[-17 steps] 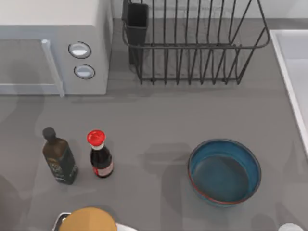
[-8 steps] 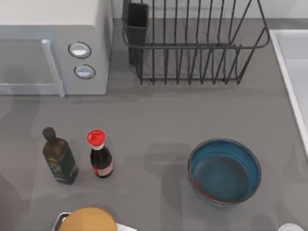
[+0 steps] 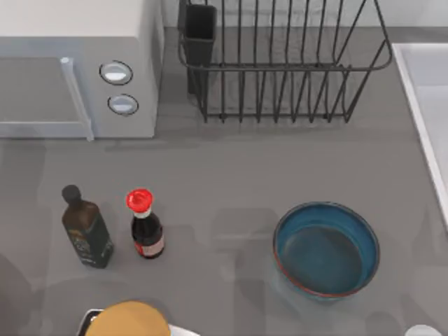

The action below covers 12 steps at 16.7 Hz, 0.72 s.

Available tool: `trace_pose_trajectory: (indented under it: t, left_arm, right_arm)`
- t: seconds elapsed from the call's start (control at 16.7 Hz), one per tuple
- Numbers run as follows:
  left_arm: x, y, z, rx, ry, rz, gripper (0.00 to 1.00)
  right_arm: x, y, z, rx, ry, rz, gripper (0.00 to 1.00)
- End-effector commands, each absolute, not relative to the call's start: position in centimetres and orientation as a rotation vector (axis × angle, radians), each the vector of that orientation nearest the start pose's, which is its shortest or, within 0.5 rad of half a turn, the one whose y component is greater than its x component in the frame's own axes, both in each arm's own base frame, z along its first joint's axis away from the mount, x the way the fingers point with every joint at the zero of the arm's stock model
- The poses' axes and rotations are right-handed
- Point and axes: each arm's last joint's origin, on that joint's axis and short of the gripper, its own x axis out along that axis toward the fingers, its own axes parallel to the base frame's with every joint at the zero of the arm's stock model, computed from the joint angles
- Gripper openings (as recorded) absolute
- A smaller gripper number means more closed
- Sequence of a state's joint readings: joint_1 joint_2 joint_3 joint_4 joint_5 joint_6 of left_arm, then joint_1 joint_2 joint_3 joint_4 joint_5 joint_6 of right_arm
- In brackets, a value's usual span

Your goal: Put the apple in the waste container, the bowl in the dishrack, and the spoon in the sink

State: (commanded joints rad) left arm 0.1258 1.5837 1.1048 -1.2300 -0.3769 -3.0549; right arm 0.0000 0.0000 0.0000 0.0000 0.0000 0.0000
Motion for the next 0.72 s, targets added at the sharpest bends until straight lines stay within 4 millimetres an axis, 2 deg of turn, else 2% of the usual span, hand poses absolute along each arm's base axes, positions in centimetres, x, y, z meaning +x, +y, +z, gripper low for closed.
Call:
trace_pose_trajectory:
  t: [0.12, 0.36, 0.72]
  left_arm:
    - [25.34, 4.94, 19.70, -1.840, -0.381, 2.206, 0.00]
    - [25.26, 5.02, 19.51, -1.839, -0.381, 2.207, 0.00]
    - [25.26, 5.02, 19.51, -1.839, -0.381, 2.207, 0.45]
  right_arm:
    - [10.57, -0.12, 16.00, 0.000, 0.000, 0.000, 1.00]
    - [10.57, -0.12, 16.00, 0.000, 0.000, 0.000, 1.00]
    - [10.57, -0.12, 16.00, 0.000, 0.000, 0.000, 1.00]
